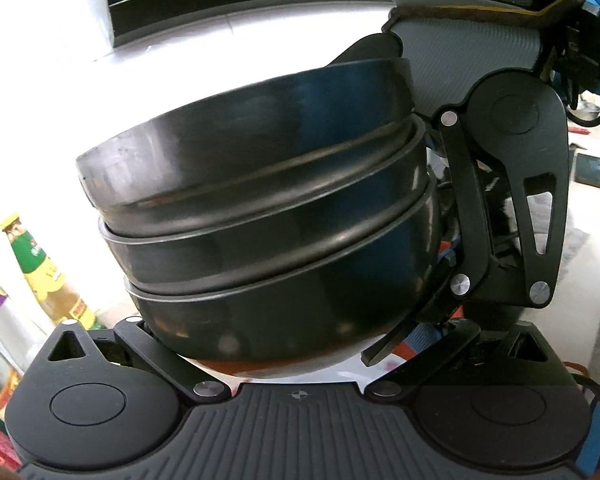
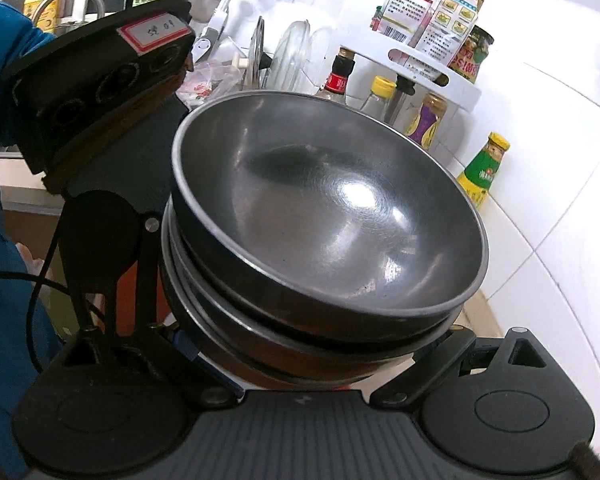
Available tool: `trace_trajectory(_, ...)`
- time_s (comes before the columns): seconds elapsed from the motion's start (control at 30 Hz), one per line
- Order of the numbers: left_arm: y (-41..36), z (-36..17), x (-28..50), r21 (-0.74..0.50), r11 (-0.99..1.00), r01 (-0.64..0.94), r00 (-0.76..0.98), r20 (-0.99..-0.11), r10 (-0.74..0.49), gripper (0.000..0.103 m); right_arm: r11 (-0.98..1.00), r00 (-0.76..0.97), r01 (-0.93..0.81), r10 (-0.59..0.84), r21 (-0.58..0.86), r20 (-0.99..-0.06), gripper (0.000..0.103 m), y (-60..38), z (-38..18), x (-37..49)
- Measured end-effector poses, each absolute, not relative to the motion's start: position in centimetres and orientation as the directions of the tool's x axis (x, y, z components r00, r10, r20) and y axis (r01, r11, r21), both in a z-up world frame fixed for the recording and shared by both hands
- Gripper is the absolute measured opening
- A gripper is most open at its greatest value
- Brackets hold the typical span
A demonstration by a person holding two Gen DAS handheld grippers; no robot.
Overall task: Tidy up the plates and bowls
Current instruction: 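Carry the steel bowl stack with both grippers over the red cloth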
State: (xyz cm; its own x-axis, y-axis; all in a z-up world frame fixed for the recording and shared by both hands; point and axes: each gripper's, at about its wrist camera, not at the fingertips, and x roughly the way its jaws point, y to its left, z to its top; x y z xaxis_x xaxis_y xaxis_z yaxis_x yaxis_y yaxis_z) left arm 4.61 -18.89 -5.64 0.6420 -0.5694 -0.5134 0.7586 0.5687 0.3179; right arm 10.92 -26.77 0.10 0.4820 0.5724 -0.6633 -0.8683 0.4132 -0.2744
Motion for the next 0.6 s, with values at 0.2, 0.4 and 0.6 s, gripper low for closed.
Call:
trace_trajectory(0.2,-16.5,-7.0,4.6,0.314,0.539,0.781,0.620,-0.489,-0.613,0.103,0.498,0.522,-0.830,0.531,-0.252,-0.668,0.093,-24.7,-1.3,9.4)
trace_trajectory(0.4,-15.8,-9.7,7.4,0.313,0.501,0.807,0.587,-0.510,-0.628,0.103,0.545,0.559,-0.794,0.475,-0.271,-0.679,0.093,-23.3,-4.1,8.1)
trace_trajectory(0.6,-15.2,-12.0,10.5,0.310,0.493,0.813,0.579,-0.525,-0.624,0.102,0.575,0.589,-0.765,0.442,-0.291,-0.677,0.093,-22.6,-6.9,8.4)
